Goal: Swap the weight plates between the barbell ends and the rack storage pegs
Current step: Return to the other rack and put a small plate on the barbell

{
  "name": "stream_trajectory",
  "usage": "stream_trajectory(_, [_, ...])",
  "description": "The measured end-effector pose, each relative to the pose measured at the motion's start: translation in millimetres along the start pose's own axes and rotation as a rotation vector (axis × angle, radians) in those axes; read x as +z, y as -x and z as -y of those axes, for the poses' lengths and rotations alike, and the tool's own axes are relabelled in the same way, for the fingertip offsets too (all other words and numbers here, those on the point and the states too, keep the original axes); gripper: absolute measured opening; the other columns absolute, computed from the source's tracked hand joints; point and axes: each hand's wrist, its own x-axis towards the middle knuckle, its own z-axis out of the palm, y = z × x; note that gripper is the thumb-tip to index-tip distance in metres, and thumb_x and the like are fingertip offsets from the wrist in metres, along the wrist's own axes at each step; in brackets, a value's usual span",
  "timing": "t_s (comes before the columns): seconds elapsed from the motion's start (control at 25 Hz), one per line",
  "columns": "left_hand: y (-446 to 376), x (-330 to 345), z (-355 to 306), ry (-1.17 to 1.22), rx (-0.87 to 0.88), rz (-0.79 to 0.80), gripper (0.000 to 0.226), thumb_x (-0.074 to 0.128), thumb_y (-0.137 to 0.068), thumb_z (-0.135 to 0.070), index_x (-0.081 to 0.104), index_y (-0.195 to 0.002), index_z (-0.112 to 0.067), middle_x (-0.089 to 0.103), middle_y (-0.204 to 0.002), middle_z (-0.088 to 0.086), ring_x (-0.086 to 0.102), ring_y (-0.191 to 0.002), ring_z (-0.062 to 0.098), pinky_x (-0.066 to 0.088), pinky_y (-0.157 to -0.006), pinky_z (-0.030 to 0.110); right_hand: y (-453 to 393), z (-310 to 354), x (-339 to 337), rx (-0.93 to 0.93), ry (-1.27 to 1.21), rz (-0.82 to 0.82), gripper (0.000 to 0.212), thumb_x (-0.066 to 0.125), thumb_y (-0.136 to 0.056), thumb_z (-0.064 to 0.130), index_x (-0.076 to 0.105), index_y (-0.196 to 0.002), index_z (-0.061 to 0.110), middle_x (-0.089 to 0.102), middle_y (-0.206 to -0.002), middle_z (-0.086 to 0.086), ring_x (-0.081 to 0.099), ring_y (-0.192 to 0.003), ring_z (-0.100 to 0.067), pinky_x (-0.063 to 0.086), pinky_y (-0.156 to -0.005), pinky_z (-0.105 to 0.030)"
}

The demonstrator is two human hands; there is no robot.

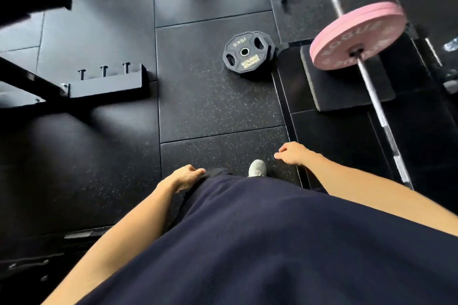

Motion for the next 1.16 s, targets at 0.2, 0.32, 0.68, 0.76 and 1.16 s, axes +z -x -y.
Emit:
stream_trajectory(0.2, [-47,-65,-33,0.164,-0.079,-0.027,0.056,0.050,-0.088,-0.062,0.057,-0.121,-0.018,0.061,-0.122,0.003,0.058,-0.108,0.022,0.046,-0.089,0.035,-66,69,-74,-0.053,0.060,0.072,0.044,0.058,-0.093,0.035,0.056,-0.129,0.010,0.060,-0.129,-0.010,0.057,-0.112,-0.026,0.042,-0.098,-0.036])
stream_trajectory(0.32, [-81,-104,-47,0.158,-0.099,0.045,0.056,0.048,-0.089,-0.062,0.054,-0.123,-0.018,0.058,-0.119,0.002,0.057,-0.107,0.021,0.046,-0.092,0.035,-105,110,-105,-0.068,0.121,0.096,0.044,0.057,-0.094,0.035,0.055,-0.131,0.011,0.058,-0.131,-0.009,0.056,-0.116,-0.027,0.043,-0.099,-0.037])
stream_trajectory(0.68, [-212,-351,-81,0.120,-0.056,0.018,0.055,0.047,-0.094,-0.057,0.055,-0.119,-0.009,0.064,-0.117,0.018,0.062,-0.091,0.030,0.049,-0.071,0.036,-232,298,-216,-0.032,0.019,0.020,0.044,0.058,-0.091,0.033,0.062,-0.119,0.000,0.067,-0.103,-0.015,0.060,-0.090,-0.026,0.046,-0.086,-0.035])
stream_trajectory(0.76, [-234,-399,-98,0.079,-0.036,0.019,0.055,0.047,-0.095,-0.055,0.055,-0.122,-0.008,0.062,-0.114,0.014,0.061,-0.096,0.030,0.047,-0.074,0.034,-251,327,-238,-0.017,-0.038,0.005,0.044,0.060,-0.090,0.035,0.061,-0.120,0.002,0.066,-0.105,-0.012,0.056,-0.088,-0.022,0.044,-0.083,-0.032])
stream_trajectory(1.16, [-364,-586,-190,-0.007,-0.005,0.073,0.057,0.048,-0.096,-0.053,0.050,-0.133,-0.009,0.055,-0.134,0.010,0.054,-0.109,0.023,0.040,-0.083,0.032,-389,440,-353,0.060,-0.146,0.010,0.024,0.061,-0.087,0.037,0.065,-0.093,0.013,0.057,-0.092,-0.006,0.051,-0.089,-0.016,0.042,-0.082,-0.034])
